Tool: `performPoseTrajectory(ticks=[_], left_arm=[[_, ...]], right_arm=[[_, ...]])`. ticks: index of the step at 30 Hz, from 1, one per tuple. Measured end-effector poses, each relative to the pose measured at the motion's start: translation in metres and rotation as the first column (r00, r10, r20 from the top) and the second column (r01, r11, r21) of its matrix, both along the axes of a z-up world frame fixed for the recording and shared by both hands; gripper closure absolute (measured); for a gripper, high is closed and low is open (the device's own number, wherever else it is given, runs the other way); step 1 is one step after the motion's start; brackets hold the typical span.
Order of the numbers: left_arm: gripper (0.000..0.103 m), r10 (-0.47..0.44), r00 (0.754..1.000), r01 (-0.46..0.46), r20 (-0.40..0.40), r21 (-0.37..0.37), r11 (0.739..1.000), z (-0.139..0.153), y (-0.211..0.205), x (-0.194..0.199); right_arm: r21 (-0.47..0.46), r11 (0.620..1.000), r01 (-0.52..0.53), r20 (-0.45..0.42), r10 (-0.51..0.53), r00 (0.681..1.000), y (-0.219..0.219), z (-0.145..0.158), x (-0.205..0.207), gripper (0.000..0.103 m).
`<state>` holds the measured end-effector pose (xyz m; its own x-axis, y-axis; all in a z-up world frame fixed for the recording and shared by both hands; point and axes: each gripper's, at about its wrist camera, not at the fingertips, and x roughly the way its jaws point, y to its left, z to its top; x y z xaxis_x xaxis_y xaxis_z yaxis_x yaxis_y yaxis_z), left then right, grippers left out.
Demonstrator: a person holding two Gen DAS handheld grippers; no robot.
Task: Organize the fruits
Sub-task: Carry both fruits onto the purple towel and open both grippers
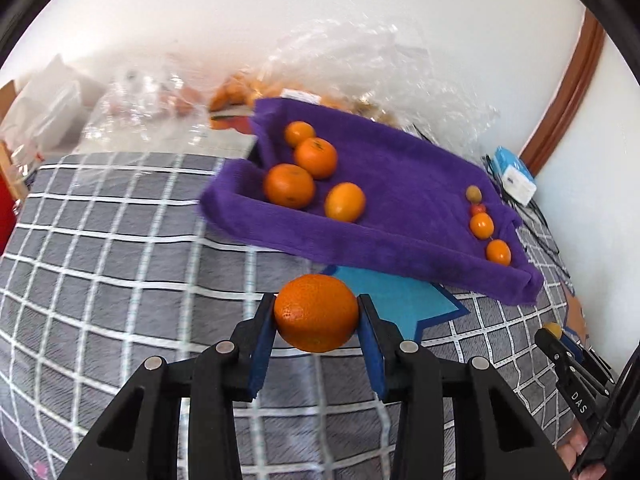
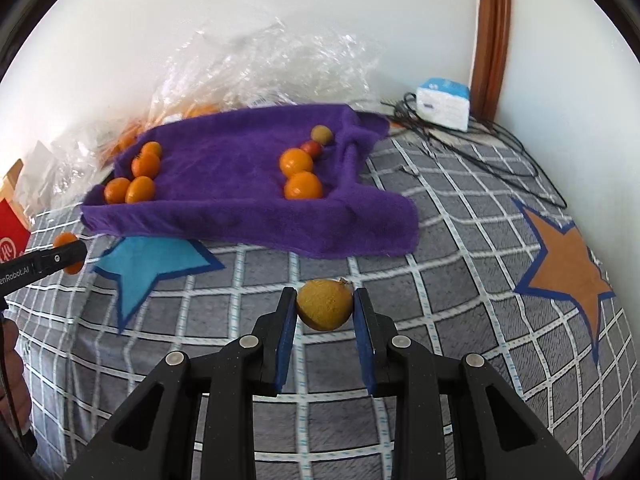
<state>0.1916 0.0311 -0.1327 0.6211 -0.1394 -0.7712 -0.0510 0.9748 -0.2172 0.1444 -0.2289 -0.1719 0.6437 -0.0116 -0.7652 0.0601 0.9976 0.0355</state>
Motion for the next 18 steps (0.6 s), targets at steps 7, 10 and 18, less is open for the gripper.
performPoseTrajectory(ticks=[7, 10, 18], left_arm=[[0.065, 0.032, 0.999, -0.032, 0.041, -0.010, 0.999, 0.024, 0.021, -0.006], [0.065, 0.046, 0.998, -0.046, 0.053, -0.008, 0.999, 0.031, 0.028, -0.007], [0.066, 0.065, 0.995, -0.064, 0.070, -0.014, 0.998, 0.044, 0.040, -0.004]], right_arm=[[-0.004, 1.000, -0.024, 0.023, 0.024, 0.999, 0.018, 0.018, -0.001, 0.075], [-0.009, 0.999, -0.031, 0.037, 0.031, 0.999, 0.023, 0.025, 0.001, 0.075], [-0.004, 1.000, -0.027, 0.064, 0.028, 0.998, 0.026, 0.042, 0.011, 0.075]])
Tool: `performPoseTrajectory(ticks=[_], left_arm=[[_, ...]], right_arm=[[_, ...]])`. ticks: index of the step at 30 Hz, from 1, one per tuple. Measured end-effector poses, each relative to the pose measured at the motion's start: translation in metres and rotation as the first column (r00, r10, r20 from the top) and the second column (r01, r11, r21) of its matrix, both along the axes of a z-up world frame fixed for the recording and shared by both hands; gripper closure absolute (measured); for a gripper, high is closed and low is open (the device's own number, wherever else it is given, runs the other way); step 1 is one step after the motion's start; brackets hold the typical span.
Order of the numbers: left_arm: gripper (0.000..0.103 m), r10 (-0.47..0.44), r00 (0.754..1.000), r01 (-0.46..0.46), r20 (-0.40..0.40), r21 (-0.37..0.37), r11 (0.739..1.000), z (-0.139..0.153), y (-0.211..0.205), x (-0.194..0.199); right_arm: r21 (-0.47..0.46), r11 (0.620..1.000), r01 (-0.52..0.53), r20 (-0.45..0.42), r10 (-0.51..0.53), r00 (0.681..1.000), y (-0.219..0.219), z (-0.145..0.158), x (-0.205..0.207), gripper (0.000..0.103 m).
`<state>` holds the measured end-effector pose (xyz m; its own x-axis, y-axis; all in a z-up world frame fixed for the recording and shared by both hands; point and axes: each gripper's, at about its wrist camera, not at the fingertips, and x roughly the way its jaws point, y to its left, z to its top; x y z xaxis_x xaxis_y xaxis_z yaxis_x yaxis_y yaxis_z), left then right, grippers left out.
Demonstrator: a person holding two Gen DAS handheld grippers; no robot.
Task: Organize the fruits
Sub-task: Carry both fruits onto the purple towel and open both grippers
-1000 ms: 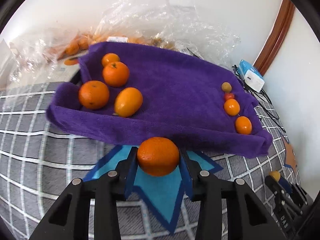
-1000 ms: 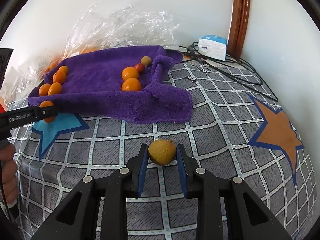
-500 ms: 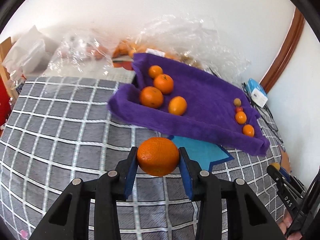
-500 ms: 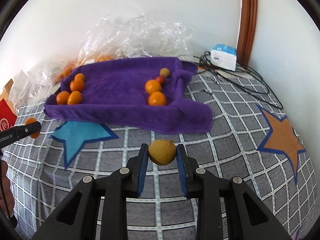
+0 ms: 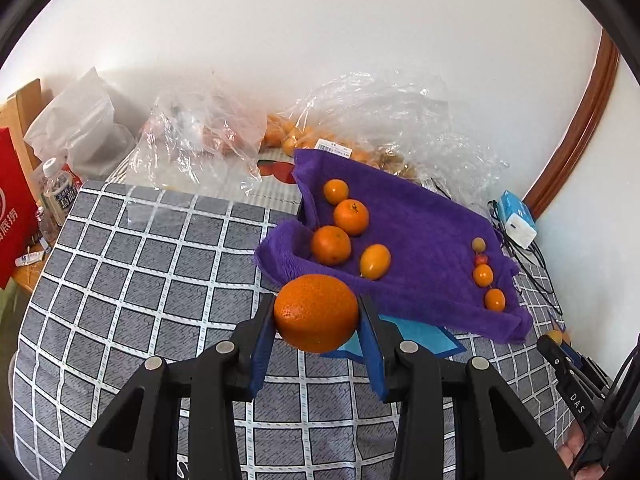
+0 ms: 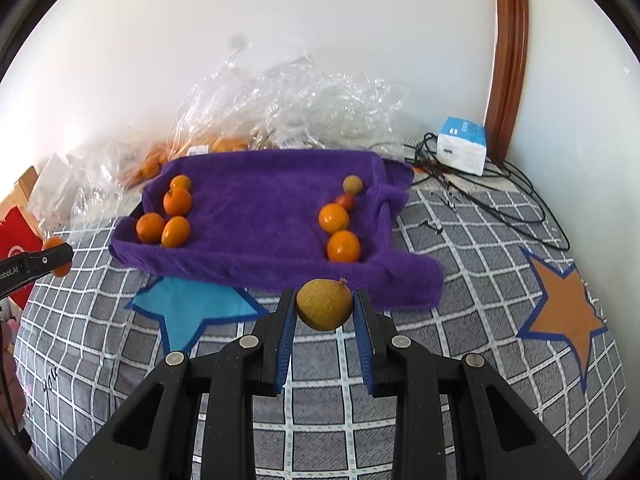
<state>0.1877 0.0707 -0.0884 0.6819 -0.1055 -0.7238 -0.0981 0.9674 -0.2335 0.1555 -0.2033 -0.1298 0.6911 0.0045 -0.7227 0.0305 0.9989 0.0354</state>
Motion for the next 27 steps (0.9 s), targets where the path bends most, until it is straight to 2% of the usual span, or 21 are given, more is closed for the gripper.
performPoseTrajectory(ticks=[8, 16, 22, 27], left_arm=[[0.065, 0.000, 1.000, 0.000, 0.012, 0.010, 1.000, 0.008, -0.001, 0.011], [0.065, 0.000, 1.000, 0.000, 0.010, 0.013, 1.000, 0.012, 0.001, 0.032], [0.065, 0.000, 1.000, 0.000, -0.005, 0.027, 1.000, 0.008, 0.003, 0.055], [0.065, -0.006, 0.999, 0.007, -0.032, 0.039, 0.999, -0.001, 0.004, 0.074]], right_arm=[[0.005, 1.000, 0.006, 0.014, -0.006, 1.000, -0.003, 0.008, 0.009, 0.075], [0.019, 1.000, -0.012, 0.011, 0.012, 1.000, -0.006, 0.006, 0.035, 0.075], [0.062, 0.996, -0.058, -0.021, 0.060, 0.998, 0.000, -0.009, 0.070, 0.075], [0.084, 0.992, -0.090, -0.087, 0.098, 0.991, 0.013, -0.036, 0.102, 0.075]])
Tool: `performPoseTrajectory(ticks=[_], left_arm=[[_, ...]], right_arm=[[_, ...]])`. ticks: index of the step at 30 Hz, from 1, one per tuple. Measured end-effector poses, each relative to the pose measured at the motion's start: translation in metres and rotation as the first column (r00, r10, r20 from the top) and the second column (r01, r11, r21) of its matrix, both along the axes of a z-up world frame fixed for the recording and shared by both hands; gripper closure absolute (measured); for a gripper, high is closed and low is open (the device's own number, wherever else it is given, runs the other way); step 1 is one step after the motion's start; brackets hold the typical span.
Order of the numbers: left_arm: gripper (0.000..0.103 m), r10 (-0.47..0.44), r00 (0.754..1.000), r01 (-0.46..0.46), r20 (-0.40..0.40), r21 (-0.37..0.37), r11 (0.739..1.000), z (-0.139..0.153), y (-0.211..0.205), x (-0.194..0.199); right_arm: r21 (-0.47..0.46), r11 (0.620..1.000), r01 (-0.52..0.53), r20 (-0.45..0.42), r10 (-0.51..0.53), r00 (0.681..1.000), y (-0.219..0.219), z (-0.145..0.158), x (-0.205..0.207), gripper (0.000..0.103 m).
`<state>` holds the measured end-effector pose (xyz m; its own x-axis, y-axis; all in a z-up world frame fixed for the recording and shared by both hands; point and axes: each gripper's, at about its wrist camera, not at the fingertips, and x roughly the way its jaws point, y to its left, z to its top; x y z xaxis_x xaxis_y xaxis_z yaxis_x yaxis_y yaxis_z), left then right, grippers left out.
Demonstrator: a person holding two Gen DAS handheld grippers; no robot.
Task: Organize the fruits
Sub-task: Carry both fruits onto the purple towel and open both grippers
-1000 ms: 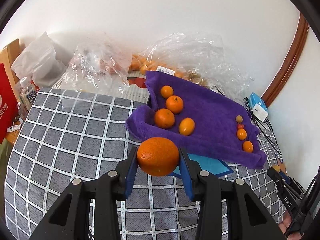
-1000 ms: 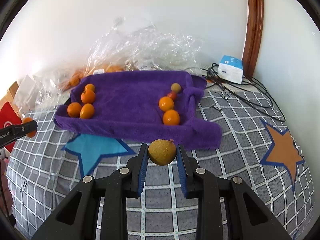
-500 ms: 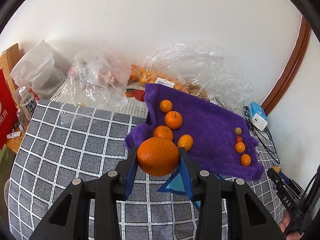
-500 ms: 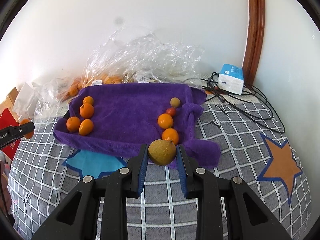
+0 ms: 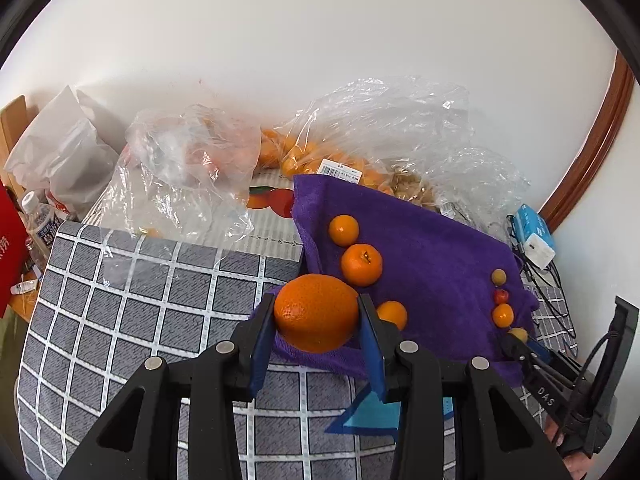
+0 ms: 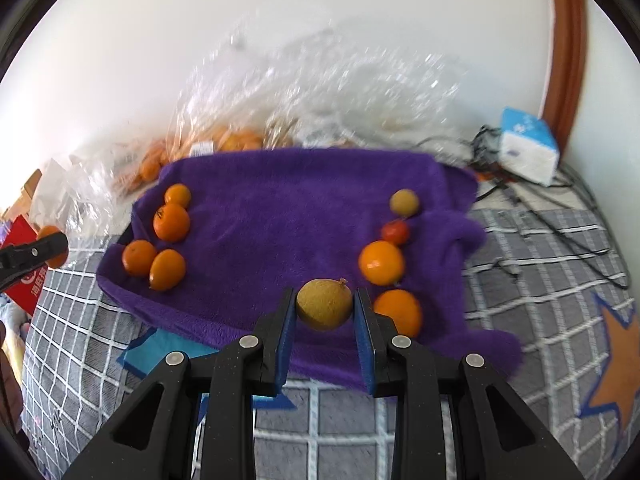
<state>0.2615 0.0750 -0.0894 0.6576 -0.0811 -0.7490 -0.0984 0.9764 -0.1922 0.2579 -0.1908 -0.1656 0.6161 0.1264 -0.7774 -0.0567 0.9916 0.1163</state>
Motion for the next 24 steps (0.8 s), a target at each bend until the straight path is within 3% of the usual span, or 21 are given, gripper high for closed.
performPoseTrajectory(ticks=[14, 17, 19, 24], left_arm=[[0.065, -0.067, 0.996, 0.066, -0.050, -0.025, 0.998, -0.024, -0.024, 0.038], [0.065, -0.088, 0.995, 0.087, -0.052, -0.029, 0.996, -0.027, -0.034, 0.044], [0.065, -0.103, 0.993, 0.102, -0.053, -0.022, 0.995, -0.030, -0.043, 0.050], [0.065, -0.131, 0.990, 0.131, -0.056, -0.013, 0.991, -0.035, -0.064, 0.061]], right_arm=[[-0.028, 0.999, -0.021, -0.064, 0.019, 0.998, 0.006, -0.031, 0.027, 0.075], [-0.028, 0.999, -0.031, -0.058, 0.029, 0.998, 0.004, -0.030, 0.026, 0.073], [-0.030, 0.999, -0.038, -0.048, 0.037, 0.998, 0.002, -0.025, 0.023, 0.065], [-0.056, 0.998, -0.031, 0.010, 0.031, 0.999, -0.007, -0.006, 0.011, 0.063]])
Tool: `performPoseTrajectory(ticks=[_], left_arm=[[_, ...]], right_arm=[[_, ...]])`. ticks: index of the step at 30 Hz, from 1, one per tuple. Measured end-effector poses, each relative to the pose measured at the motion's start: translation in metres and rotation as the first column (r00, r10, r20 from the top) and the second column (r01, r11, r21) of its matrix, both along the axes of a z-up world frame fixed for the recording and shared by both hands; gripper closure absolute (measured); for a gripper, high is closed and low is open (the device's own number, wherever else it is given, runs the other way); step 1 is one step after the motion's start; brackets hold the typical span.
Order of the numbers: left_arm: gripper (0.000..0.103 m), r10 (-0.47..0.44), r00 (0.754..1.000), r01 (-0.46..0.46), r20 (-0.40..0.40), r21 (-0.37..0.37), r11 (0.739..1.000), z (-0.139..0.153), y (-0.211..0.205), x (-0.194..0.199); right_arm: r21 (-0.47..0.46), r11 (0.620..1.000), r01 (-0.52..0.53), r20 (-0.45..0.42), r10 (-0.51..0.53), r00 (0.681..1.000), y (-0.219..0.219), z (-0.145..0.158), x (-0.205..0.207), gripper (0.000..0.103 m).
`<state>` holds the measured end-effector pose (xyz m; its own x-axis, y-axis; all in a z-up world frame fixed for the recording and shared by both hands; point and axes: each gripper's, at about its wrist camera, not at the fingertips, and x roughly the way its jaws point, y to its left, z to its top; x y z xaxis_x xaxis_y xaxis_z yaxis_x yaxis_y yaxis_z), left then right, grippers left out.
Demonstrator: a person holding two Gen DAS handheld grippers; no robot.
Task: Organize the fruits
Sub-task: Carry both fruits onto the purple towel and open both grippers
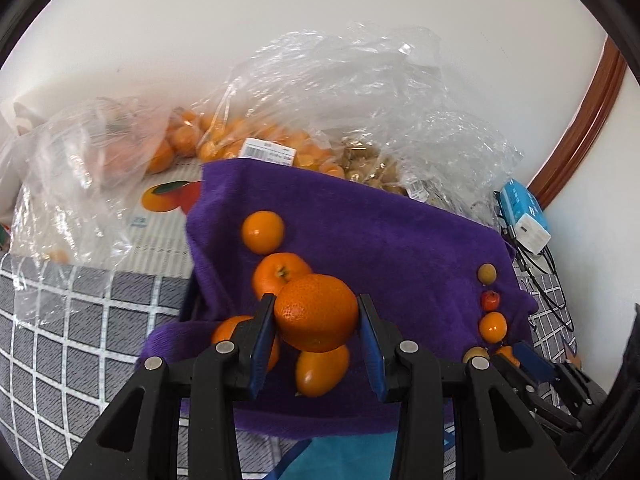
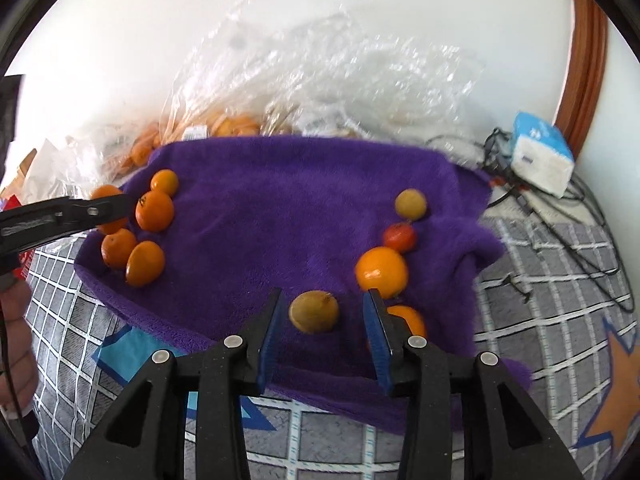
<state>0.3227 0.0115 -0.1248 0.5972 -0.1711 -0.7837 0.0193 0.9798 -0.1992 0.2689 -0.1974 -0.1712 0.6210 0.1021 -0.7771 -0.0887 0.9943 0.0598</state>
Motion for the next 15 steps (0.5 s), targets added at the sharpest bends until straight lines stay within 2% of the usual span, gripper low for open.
performPoseTrajectory(ticks=[6, 12, 15], left_arm=[[0.065, -0.026, 1.000, 0.026, 0.001, 0.033, 0.999, -0.009, -0.021, 0.013], [0.065, -0.047, 0.999, 0.049, -0.018, 0.128, 0.991, -0.021, -0.042, 0.025], [0.065, -0.063, 0.997, 0.068, -0.040, 0.130, 0.989, -0.029, -0.048, 0.029]], right_arm=[[-0.004, 0.998, 0.057, 0.022, -0.057, 0.998, -0.026, 0.008, -0.007, 0.063], [0.004, 0.995, 0.100, 0.017, -0.100, 0.995, -0.047, 0.004, -0.012, 0.063], [0.017, 0.993, 0.113, 0.009, -0.113, 0.994, -0.054, 0.001, -0.014, 0.063]])
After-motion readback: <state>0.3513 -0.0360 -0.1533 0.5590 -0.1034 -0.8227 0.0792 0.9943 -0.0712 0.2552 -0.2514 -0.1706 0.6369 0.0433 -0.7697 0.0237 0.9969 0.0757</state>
